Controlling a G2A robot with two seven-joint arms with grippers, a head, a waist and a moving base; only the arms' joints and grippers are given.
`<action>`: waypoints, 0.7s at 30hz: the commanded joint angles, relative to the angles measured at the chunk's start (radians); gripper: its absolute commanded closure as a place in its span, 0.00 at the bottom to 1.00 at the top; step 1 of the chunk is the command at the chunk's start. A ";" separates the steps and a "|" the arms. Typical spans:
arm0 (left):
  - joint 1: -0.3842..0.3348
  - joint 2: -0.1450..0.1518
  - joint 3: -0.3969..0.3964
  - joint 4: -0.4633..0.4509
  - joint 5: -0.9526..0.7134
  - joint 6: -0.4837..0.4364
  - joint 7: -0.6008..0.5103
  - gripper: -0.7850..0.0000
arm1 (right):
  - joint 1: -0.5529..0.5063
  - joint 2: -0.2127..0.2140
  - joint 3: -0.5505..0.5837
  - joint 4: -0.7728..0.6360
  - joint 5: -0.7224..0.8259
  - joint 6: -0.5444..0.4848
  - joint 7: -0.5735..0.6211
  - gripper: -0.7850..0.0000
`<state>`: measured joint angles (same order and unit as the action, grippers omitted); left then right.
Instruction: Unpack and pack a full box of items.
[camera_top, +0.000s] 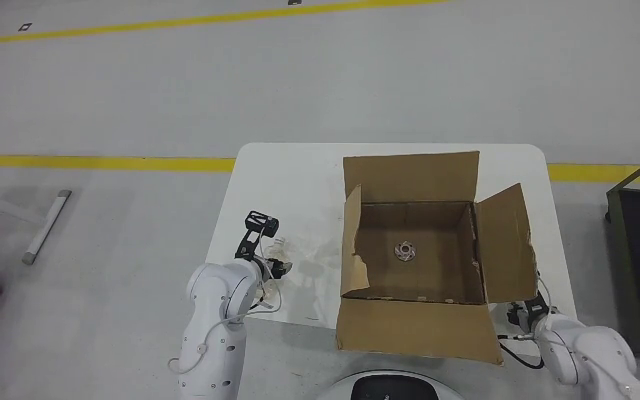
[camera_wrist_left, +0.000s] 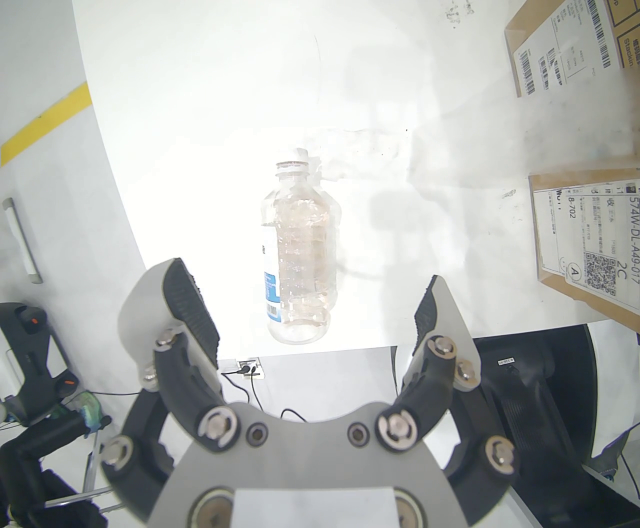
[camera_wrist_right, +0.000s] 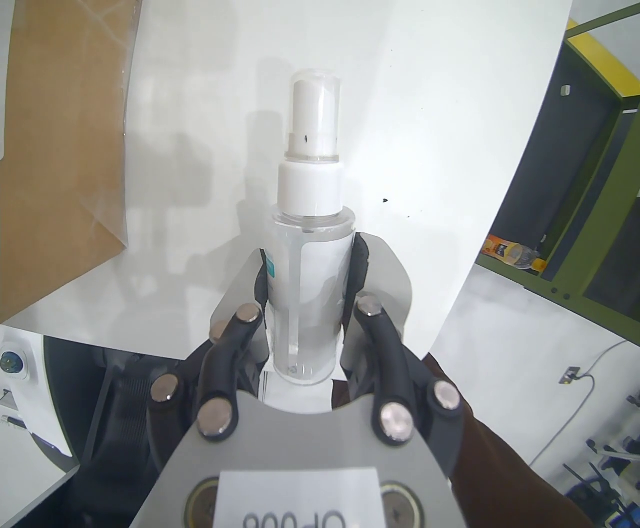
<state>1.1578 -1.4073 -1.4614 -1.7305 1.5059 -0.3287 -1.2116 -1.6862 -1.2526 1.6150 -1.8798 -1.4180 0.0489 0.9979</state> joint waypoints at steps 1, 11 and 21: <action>0.000 0.000 0.000 0.000 0.000 0.000 0.000 0.00 | 0.003 0.000 -0.001 0.003 -0.002 -0.002 0.002 0.55; 0.000 0.000 0.000 0.000 0.000 0.000 0.000 0.00 | 0.006 0.000 0.011 -0.018 0.008 0.007 -0.003 0.53; 0.000 0.000 0.000 0.000 0.000 0.000 0.000 0.00 | -0.109 0.006 0.281 -0.350 0.088 0.064 -0.060 0.77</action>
<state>1.1578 -1.4073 -1.4615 -1.7305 1.5059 -0.3287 -1.2116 -1.7887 -1.2459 1.8702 -2.2027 -1.3485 0.1091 0.9399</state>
